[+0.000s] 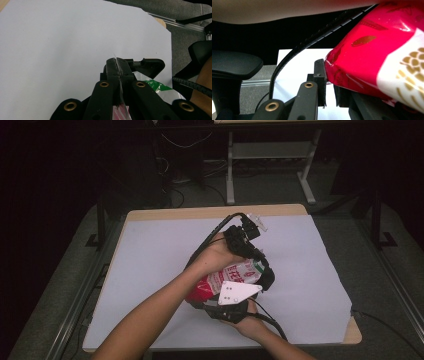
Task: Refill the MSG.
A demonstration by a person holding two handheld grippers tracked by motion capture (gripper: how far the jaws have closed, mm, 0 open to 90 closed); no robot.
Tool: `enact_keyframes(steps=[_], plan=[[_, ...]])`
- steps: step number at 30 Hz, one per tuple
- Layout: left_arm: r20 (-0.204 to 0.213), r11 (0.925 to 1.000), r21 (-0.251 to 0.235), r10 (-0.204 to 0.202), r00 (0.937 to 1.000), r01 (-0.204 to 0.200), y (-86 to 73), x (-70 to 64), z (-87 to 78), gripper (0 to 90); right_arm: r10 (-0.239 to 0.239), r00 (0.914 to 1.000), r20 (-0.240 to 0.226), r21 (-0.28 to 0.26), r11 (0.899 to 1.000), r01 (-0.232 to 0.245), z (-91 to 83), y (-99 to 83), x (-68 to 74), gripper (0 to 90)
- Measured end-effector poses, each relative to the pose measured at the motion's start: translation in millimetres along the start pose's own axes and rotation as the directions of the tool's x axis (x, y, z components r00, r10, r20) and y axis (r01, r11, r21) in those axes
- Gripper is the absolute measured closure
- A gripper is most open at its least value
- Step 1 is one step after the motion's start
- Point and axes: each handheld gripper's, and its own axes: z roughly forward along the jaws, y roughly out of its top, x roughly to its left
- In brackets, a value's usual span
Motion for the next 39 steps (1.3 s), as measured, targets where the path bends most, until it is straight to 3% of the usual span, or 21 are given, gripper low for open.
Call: enact_keyframes(steps=[39], plan=[[-0.029,0.9995,0.032,-0.006,0.9996,0.007,1.7,3.0,1.8,90.0,0.006,0.9999,0.008,-0.047,0.999,-0.006,-3.4,3.6,-1.6,81.3]])
